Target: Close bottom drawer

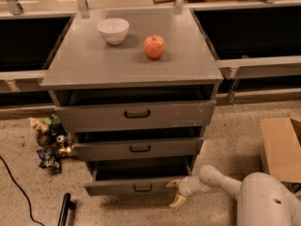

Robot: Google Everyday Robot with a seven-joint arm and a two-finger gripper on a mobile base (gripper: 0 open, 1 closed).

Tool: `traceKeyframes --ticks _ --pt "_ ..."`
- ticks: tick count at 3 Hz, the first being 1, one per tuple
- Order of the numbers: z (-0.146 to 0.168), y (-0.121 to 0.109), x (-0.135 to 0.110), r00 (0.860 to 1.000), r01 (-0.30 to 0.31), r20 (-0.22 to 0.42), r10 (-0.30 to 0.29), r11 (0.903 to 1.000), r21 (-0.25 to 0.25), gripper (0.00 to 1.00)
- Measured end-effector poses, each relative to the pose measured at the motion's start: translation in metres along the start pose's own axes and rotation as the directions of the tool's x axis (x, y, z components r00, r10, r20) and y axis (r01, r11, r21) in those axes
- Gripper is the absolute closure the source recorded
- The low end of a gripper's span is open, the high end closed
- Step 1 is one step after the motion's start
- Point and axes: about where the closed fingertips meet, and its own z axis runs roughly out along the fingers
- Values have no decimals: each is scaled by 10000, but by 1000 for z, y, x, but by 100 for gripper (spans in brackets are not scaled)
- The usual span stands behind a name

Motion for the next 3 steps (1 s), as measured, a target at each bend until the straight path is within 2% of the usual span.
traceKeyframes --ticks 1,2,3 --pt "0 0 0 10000 0 1 0 10000 1 0" --pt "-12 -17 2 9996 99 266 -107 9995 285 0" --pt "-23 -25 2 9978 243 604 -267 9989 401 19"
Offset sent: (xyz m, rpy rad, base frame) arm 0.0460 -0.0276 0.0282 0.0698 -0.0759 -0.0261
